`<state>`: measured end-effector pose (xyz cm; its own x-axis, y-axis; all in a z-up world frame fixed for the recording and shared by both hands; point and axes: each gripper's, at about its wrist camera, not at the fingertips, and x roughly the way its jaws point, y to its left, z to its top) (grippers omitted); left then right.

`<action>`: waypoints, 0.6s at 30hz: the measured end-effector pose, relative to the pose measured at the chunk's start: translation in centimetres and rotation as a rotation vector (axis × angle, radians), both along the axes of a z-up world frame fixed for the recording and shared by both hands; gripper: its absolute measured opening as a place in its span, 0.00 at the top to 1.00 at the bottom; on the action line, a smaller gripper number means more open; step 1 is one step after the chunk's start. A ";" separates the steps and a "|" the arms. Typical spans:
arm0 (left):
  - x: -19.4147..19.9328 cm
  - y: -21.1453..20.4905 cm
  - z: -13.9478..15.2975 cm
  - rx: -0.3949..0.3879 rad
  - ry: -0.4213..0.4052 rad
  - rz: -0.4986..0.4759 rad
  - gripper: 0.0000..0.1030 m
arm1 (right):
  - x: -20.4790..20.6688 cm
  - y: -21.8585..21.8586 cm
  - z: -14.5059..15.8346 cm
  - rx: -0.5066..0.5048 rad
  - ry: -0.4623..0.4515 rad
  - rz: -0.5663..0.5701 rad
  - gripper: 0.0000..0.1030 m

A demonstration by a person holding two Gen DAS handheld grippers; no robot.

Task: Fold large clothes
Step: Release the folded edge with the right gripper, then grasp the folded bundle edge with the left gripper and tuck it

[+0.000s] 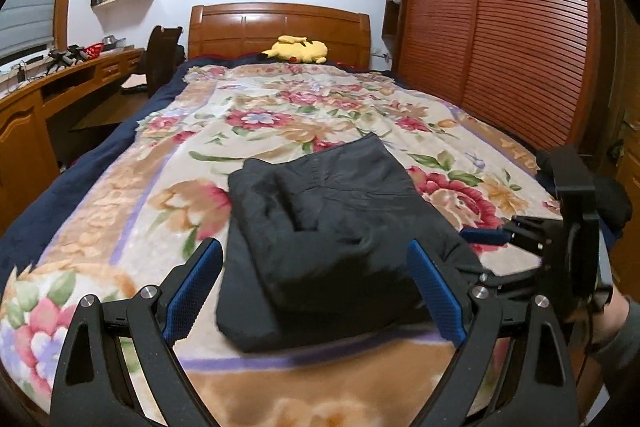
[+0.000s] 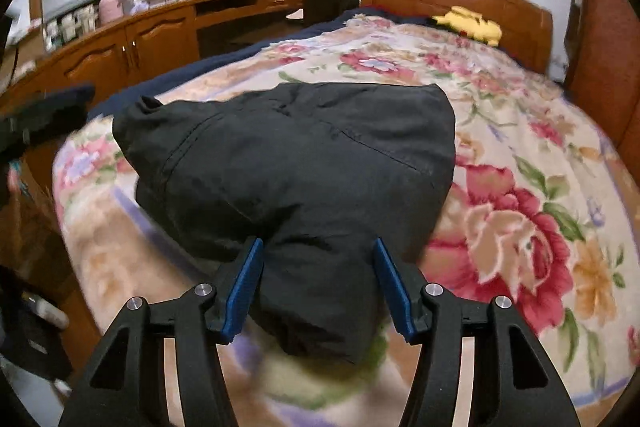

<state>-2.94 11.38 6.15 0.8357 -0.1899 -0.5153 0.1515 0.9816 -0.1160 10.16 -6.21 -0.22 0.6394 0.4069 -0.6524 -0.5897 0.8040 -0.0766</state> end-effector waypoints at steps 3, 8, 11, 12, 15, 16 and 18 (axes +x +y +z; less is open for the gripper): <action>1.1 -0.4 -0.8 -0.006 0.037 -0.010 0.31 | 0.4 -0.7 0.1 0.044 0.015 -0.004 0.43; 2.0 -0.6 -3.2 0.007 0.097 -0.002 0.46 | -0.2 -2.3 -0.2 0.069 0.016 -0.004 0.43; 2.3 -0.5 -4.7 0.010 0.136 -0.011 0.53 | -1.0 -3.4 -0.9 0.084 0.018 -0.014 0.43; 2.4 -0.4 -5.0 0.013 0.145 -0.011 0.59 | -1.0 -3.6 -0.8 0.086 0.012 -0.021 0.43; 2.5 -0.2 -5.6 0.006 0.157 -0.005 0.78 | -1.1 -4.4 -0.9 0.103 0.000 -0.041 0.43; 2.5 -0.1 -5.6 -0.001 0.156 -0.004 0.82 | -1.3 -4.8 -0.8 0.110 -0.003 -0.047 0.43; 2.3 -0.2 -5.3 0.005 0.141 -0.006 0.87 | -1.6 -5.4 -0.6 0.118 -0.008 -0.052 0.43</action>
